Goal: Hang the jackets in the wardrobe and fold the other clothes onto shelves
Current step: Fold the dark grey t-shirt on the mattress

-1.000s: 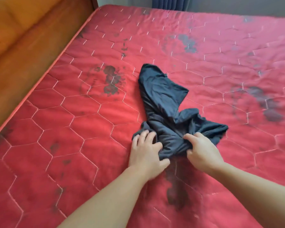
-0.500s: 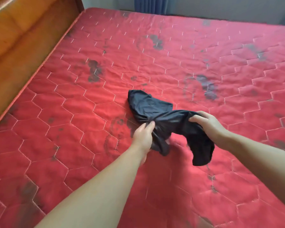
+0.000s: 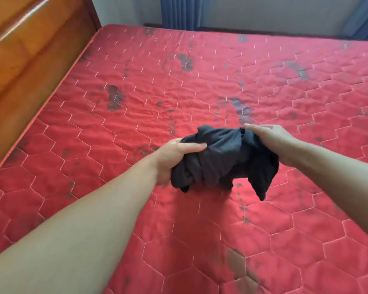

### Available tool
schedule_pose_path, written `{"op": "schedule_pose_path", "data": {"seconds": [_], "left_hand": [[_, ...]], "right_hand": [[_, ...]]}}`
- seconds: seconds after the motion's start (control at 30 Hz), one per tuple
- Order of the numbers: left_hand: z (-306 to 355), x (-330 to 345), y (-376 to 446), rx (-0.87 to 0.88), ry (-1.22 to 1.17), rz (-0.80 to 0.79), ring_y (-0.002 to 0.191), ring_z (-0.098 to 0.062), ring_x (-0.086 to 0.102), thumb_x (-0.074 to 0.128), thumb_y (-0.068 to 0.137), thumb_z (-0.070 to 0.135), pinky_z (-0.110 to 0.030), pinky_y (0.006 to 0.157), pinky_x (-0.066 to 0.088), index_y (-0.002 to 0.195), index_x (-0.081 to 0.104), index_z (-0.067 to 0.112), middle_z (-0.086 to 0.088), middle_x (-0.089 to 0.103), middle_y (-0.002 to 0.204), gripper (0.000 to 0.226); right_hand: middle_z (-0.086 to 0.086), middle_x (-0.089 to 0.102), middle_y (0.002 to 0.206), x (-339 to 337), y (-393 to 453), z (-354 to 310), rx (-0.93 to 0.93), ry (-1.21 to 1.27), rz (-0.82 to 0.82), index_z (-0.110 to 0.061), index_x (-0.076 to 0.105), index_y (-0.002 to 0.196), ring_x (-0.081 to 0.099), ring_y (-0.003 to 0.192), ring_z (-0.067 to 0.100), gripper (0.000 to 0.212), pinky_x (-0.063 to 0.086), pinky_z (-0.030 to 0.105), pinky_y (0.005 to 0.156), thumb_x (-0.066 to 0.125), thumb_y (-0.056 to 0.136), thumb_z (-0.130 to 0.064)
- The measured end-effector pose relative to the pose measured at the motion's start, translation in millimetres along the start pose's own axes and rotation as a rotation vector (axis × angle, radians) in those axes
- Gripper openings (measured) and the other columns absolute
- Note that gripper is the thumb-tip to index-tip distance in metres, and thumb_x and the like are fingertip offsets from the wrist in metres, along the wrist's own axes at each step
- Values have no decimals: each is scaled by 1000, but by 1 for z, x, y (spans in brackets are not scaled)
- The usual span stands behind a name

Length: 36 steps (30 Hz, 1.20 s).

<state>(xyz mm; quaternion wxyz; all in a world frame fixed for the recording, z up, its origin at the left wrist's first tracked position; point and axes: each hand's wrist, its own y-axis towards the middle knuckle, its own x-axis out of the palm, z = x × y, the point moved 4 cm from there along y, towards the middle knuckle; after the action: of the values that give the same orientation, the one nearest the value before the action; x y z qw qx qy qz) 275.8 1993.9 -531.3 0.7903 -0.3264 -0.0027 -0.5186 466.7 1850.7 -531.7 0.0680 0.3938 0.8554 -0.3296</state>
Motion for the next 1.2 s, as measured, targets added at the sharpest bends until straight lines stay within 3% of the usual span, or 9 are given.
{"op": "schedule_pose_path", "data": {"seconds": [0.1, 0.27, 0.37, 0.5, 0.77, 0.9, 1.03, 1.1, 1.2], "left_hand": [[-11, 6, 6, 6, -179, 81, 99, -30, 68, 56, 97, 23, -38, 85, 58, 117, 61, 1, -22, 68, 112, 30], [-25, 19, 11, -67, -320, 35, 105, -35, 66, 47, 100, 36, -43, 81, 59, 133, 52, 0, -24, 63, 121, 49], [-14, 7, 13, 61, -179, 20, 95, -34, 63, 56, 90, 8, -42, 81, 55, 125, 53, 7, -24, 60, 114, 35], [11, -22, 9, 156, 16, 222, 83, -23, 64, 50, 80, -19, -34, 70, 57, 128, 55, 18, -11, 64, 104, 61], [24, -44, 21, 358, 358, 715, 81, -12, 64, 61, 87, 6, -29, 80, 56, 95, 65, 26, 7, 68, 87, 22], [2, -29, 33, 169, 386, 605, 83, -15, 63, 57, 93, 24, -30, 75, 53, 92, 65, 25, 8, 67, 84, 8], [-9, -23, 38, -3, 301, 450, 75, -17, 67, 53, 97, 40, -30, 68, 53, 92, 65, 18, -4, 71, 94, 25], [-4, -19, 38, -80, 58, 304, 87, -21, 71, 48, 99, 39, -33, 79, 57, 108, 65, 13, -9, 73, 106, 32], [11, -6, 40, -124, -162, 168, 106, -24, 67, 39, 102, 44, -38, 97, 50, 123, 60, 5, -13, 68, 118, 49]], "right_hand": [[7, 61, 114, 18, -17, 8, -240, -154, 45, -27, 59, 110, 60, 95, 15, 32, 48, 28, 79, 64, 80, -18], [-3, 68, 113, 75, -54, 20, -200, 45, -483, -32, 49, 127, 69, 88, 6, 59, 53, 22, 71, 73, 78, -9], [0, 70, 87, 67, -47, 11, -281, 1, -275, -20, 67, 107, 65, 75, 11, 25, 52, 27, 71, 63, 89, -3], [1, 67, 83, 27, -32, 0, -114, 276, -69, -18, 66, 98, 61, 67, 16, 16, 50, 32, 67, 55, 94, -8], [-1, 63, 85, -18, -11, -21, -157, 63, 285, -18, 66, 91, 57, 80, 17, 15, 43, 30, 71, 56, 90, -30], [-3, 62, 80, -1, -5, -23, 11, 126, 158, -18, 61, 86, 60, 74, 18, 28, 46, 26, 64, 54, 92, -44], [-8, 52, 73, -7, -2, -60, -383, -264, 326, -18, 57, 76, 50, 72, 15, 27, 39, 26, 61, 56, 87, -43], [-5, 58, 98, -13, 5, -76, -444, -349, 333, -24, 60, 104, 55, 90, 15, 24, 45, 25, 76, 60, 84, -38], [5, 43, 134, 4, 12, -75, -370, -465, 166, -31, 41, 138, 52, 108, 22, 64, 48, 33, 90, 63, 79, -22]]}}
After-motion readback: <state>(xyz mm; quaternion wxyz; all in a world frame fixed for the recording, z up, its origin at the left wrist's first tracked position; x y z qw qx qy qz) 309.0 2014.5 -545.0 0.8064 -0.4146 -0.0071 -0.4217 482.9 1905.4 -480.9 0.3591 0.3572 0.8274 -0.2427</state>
